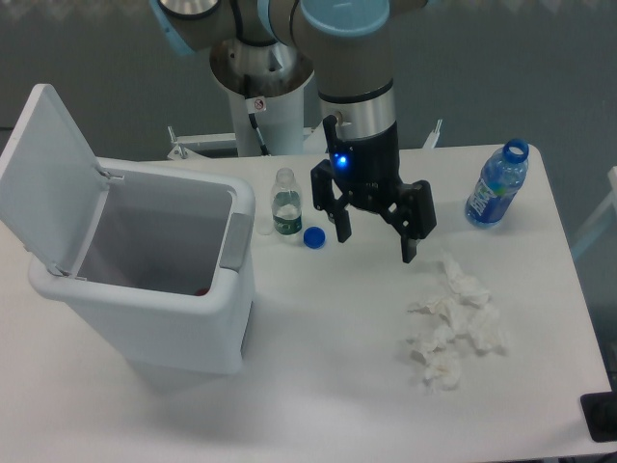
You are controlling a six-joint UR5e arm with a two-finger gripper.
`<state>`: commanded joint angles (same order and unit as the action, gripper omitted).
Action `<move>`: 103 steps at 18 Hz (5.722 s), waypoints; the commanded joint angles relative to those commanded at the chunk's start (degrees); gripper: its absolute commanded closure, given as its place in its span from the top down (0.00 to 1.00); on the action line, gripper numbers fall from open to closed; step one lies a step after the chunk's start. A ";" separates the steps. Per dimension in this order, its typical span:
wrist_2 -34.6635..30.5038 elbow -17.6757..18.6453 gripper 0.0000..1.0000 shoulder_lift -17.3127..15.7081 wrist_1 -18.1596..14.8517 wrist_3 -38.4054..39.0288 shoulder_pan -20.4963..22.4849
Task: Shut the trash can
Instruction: 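Raise the open gripper above the table near the small bottle, then move the gripper up and over behind the raised trash can lid, then position the gripper behind the lid's back face, then push the lid forward with the gripper so it swings down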
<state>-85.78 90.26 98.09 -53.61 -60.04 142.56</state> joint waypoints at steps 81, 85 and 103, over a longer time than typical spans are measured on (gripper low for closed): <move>27.34 -0.44 1.00 -11.43 -0.17 59.07 -30.67; 26.46 -0.53 1.00 -11.51 -0.26 58.02 -30.50; 15.40 1.23 1.00 -11.52 -0.26 53.28 -24.79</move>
<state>-70.38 91.49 86.57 -53.88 -6.76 117.77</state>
